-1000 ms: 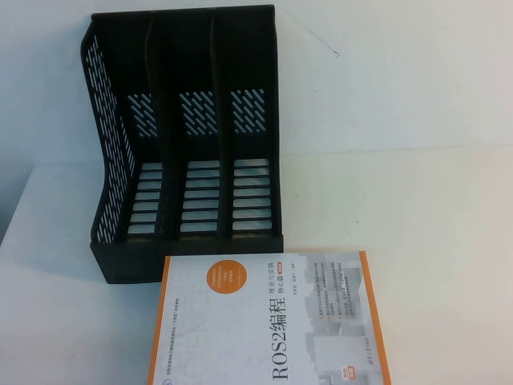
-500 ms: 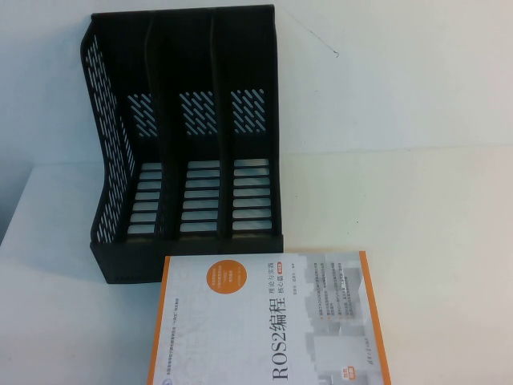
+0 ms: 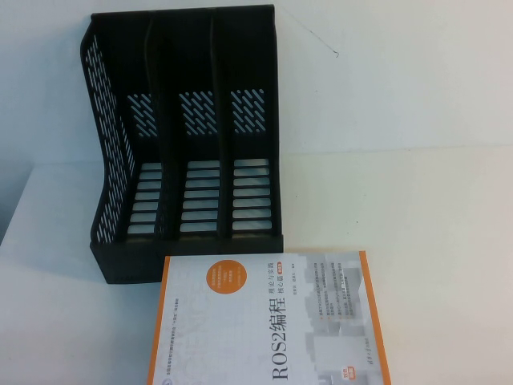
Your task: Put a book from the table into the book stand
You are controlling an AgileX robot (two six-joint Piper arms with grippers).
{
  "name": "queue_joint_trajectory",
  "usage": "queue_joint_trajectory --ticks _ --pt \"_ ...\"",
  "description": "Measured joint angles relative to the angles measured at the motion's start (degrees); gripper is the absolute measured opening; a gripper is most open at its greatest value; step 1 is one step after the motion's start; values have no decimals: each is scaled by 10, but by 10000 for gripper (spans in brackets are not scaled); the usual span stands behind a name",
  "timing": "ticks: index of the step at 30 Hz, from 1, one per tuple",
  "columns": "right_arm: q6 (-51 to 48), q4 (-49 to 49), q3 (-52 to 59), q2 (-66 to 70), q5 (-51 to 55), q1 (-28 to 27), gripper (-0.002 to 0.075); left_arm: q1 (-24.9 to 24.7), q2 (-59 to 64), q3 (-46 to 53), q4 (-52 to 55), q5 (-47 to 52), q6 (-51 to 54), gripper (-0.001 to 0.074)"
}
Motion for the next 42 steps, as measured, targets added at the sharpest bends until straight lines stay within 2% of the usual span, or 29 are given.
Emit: queue_joint_trajectory --ticks 3,12,18,22,30,33,37,39,42 --pt "0 0 0 0 0 0 3 0 11 0 2 -64 2 -1" --pt "0 -8 1 0 -33 0 3 0 14 0 -3 -357 4 -1" --pt "0 -9 1 0 -212 0 3 0 14 0 -3 -483 -2 0" --pt "15 -10 1 0 -311 0 3 0 14 0 -3 -524 -13 -1" --pt "15 -3 1 0 -376 0 3 0 14 0 -16 -528 -21 -1" --pt "15 2 1 0 -391 0 3 0 14 -7 -19 -495 -21 -1" --pt "10 15 -9 0 -381 0 3 0 14 -84 -22 -322 -21 -1" --pt "4 17 -43 0 -314 0 3 0 15 -132 -23 -233 -15 0" --pt "-5 18 -126 1 -160 0 3 0 28 -194 -24 -110 2 -1"
